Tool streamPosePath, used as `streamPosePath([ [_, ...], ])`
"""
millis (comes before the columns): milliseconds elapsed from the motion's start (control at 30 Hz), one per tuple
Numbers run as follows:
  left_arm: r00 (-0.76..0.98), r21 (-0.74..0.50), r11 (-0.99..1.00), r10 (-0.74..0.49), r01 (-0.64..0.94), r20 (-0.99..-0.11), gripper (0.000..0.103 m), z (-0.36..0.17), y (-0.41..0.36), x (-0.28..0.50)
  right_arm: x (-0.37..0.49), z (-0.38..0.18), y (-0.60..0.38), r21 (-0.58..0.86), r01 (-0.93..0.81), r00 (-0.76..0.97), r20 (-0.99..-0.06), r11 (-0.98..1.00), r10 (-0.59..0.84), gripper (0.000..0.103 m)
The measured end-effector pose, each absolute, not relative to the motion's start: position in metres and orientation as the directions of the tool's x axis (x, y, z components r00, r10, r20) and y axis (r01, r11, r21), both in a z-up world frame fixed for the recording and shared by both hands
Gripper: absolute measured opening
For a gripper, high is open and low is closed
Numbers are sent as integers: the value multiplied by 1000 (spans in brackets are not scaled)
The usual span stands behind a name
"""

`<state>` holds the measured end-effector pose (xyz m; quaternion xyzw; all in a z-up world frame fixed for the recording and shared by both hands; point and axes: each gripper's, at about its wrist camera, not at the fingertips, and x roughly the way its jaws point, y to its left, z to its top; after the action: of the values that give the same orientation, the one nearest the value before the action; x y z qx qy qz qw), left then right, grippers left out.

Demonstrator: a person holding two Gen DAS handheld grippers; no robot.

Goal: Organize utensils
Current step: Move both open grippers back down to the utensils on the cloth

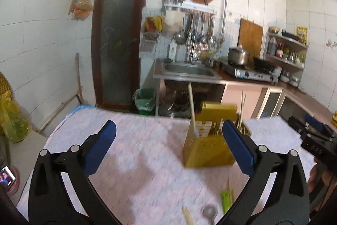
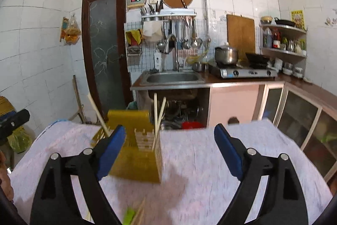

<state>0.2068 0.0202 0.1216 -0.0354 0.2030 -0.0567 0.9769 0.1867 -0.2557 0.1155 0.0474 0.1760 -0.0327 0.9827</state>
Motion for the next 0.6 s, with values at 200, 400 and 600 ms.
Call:
streamPosePath([
  [200,879,-69,996,-88,63,-469,98,82,29,182,153,87,-246,39,71,922,-384,997,-51,85],
  [400,839,-47,999,-25,0,-543,98,35,37,175,139,47,-241,45,61,894,-447,997,-34,85],
  [600,804,-8,1000,11,-20,-594,98,1,37,175,142,10,-237,22,79,854,-518,997,-57,85],
])
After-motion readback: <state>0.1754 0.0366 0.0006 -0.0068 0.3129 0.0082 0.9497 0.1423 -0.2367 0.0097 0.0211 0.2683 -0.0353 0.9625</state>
